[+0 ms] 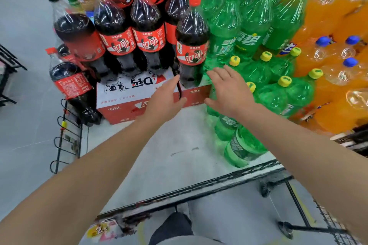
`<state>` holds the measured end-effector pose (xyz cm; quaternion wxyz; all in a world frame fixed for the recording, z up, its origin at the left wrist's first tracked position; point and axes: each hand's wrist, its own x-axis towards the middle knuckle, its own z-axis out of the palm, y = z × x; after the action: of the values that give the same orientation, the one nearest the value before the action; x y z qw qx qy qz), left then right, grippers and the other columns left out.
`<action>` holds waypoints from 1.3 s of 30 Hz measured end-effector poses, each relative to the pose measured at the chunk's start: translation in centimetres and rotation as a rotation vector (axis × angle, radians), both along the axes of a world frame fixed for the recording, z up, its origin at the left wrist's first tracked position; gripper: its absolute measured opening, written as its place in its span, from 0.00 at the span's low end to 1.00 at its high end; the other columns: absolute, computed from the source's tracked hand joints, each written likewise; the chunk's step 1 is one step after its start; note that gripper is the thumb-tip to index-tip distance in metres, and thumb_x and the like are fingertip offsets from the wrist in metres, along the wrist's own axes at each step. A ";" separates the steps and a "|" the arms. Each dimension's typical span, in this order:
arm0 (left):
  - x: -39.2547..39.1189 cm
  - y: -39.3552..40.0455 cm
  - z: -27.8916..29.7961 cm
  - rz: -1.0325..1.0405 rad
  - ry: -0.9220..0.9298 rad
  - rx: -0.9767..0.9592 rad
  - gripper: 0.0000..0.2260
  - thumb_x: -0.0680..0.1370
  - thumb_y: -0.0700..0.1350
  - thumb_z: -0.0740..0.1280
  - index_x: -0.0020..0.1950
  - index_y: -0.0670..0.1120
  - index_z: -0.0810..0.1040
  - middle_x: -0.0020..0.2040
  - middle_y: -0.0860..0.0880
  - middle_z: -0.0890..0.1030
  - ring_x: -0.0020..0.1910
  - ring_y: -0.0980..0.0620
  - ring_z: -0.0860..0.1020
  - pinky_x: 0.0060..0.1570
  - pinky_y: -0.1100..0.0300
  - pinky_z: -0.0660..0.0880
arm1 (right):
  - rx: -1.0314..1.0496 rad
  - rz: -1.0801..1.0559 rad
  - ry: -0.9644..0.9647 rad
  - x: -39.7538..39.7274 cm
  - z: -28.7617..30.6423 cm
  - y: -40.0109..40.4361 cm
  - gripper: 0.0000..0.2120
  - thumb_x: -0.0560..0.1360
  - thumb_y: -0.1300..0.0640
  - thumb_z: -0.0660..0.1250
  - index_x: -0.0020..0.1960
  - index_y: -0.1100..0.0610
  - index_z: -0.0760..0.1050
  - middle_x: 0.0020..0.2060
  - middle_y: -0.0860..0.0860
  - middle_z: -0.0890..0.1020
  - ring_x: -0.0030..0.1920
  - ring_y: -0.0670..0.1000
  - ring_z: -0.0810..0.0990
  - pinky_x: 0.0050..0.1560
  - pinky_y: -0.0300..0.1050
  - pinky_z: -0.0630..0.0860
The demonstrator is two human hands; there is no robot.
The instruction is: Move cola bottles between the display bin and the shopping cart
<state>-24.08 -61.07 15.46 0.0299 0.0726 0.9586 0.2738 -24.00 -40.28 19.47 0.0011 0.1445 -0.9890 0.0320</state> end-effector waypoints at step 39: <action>32.4 52.1 -3.5 -0.843 0.178 -0.409 0.35 0.81 0.61 0.62 0.82 0.50 0.52 0.81 0.44 0.56 0.79 0.42 0.57 0.77 0.47 0.57 | 0.077 -0.723 -0.239 47.3 -5.3 48.5 0.37 0.80 0.38 0.63 0.82 0.52 0.54 0.82 0.53 0.57 0.83 0.60 0.47 0.82 0.61 0.46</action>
<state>8.29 -8.93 12.01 0.0701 0.4709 0.8786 0.0363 23.30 8.21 14.17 -0.1083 -0.2183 -0.9698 0.0092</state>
